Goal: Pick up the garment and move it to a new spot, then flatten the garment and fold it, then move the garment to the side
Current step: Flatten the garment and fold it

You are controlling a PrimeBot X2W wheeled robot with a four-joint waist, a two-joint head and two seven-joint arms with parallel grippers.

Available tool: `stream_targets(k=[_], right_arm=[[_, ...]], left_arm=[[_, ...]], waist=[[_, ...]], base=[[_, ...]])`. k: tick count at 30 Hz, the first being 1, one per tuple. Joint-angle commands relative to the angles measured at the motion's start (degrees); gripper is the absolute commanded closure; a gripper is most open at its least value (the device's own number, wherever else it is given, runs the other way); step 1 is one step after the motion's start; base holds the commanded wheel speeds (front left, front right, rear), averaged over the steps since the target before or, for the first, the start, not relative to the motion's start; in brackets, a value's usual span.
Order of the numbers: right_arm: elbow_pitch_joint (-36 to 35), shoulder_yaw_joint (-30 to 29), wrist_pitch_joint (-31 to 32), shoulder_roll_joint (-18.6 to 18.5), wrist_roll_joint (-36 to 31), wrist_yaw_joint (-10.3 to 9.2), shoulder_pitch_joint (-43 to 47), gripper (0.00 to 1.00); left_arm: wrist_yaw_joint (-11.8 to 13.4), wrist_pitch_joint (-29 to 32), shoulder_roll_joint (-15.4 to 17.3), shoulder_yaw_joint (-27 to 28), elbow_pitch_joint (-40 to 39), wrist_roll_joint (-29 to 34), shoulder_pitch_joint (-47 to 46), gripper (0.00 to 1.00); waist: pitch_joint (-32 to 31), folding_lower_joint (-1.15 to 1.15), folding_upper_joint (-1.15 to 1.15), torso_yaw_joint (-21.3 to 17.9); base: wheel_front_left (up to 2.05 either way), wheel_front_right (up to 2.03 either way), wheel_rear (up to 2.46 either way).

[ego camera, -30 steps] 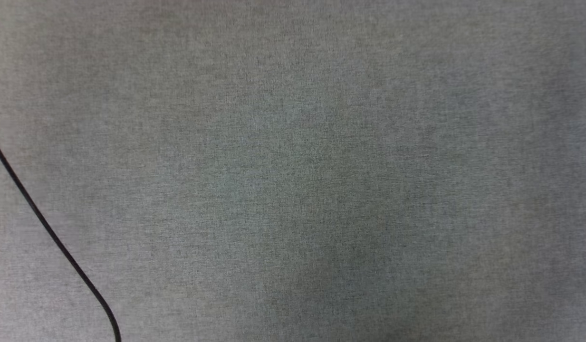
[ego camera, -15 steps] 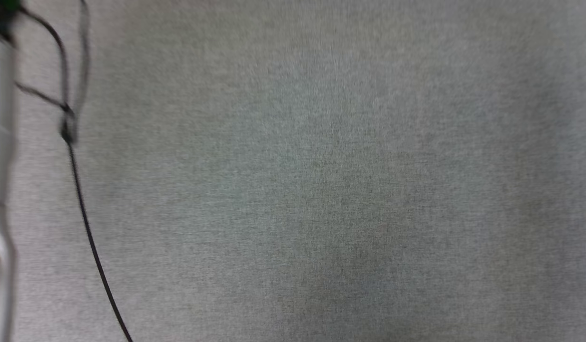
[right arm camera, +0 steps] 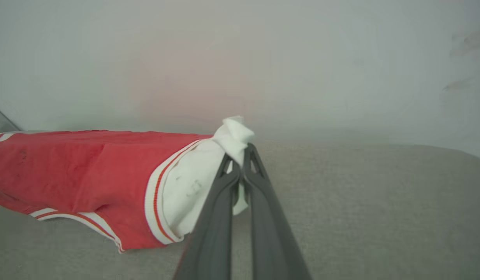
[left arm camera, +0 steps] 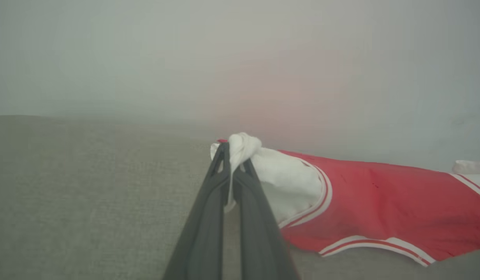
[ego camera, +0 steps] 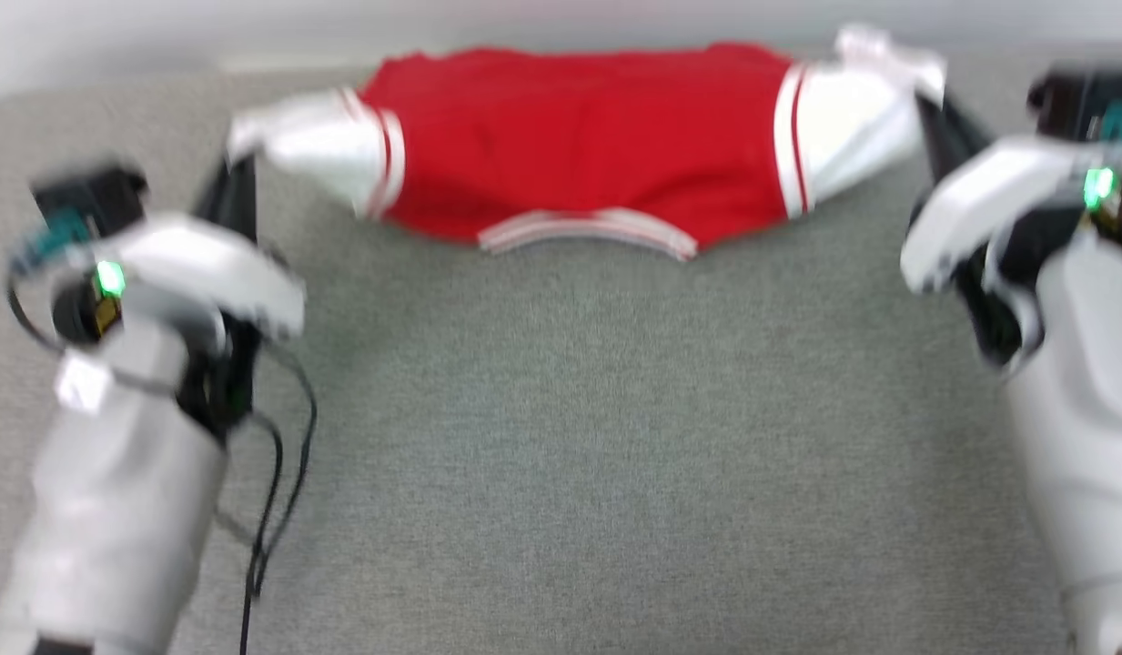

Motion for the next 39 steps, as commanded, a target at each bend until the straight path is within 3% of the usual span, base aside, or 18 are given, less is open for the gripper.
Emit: stream_targets(k=[1, 12, 20, 29, 34, 38, 39], right_arm=[[-0.73, -0.19, -0.25, -0.25, 1.01, -0.02, 3.76, 1.00], [-11.29, -2.55, 0.79, -0.96, 2.36, -0.03, 25.32, 1.00], [-24.89, -6.74, 4.07, 0.56, 1.61, -0.03, 40.35, 1.00], [-42.56, -12.90, 10.08, 5.23, 0.02, -0.03, 57.97, 1.00], [-46.98, -12.89, 14.15, 6.46, -1.06, -0.03, 64.10, 1.00], [-46.72, -12.10, 15.98, 6.81, -1.33, -0.02, 64.35, 1.00], [-46.35, -11.83, 16.05, 6.87, -1.03, -0.02, 63.64, 0.92]], left_arm=[[0.35, -0.43, 0.28, 0.14, -0.50, -0.20, 3.62, 1.00], [3.25, -1.01, 3.16, 1.75, -8.81, -0.44, 23.73, 1.00], [8.44, 0.00, 5.73, 2.78, -20.17, -1.22, 36.87, 1.00], [15.50, 2.59, 8.81, 4.42, -36.03, -2.66, 51.43, 1.00], [17.47, 5.07, 10.19, 3.24, -41.76, -2.29, 55.65, 1.00], [18.72, 4.70, 9.50, 2.54, -44.19, -1.32, 55.95, 1.00], [18.92, 4.64, 9.29, 2.21, -44.55, -1.09, 55.72, 1.00]], waist=[[-3.33, 0.01, 0.00, 0.03], [-8.19, 0.01, 0.00, -0.22], [-9.73, 0.01, 0.00, -0.34], [-9.79, 0.01, 0.00, 1.11], [-9.07, 0.01, 0.00, 1.83], [-8.48, 0.01, 0.00, 2.36], [-8.38, 0.01, 0.00, 2.53]], base=[[0.00, 0.00, 0.00], [0.00, 0.00, 0.00], [0.00, 0.00, 0.00], [0.00, 0.00, 0.00], [0.00, 0.00, 0.00], [0.00, 0.00, 0.00], [0.00, 0.00, 0.00]])
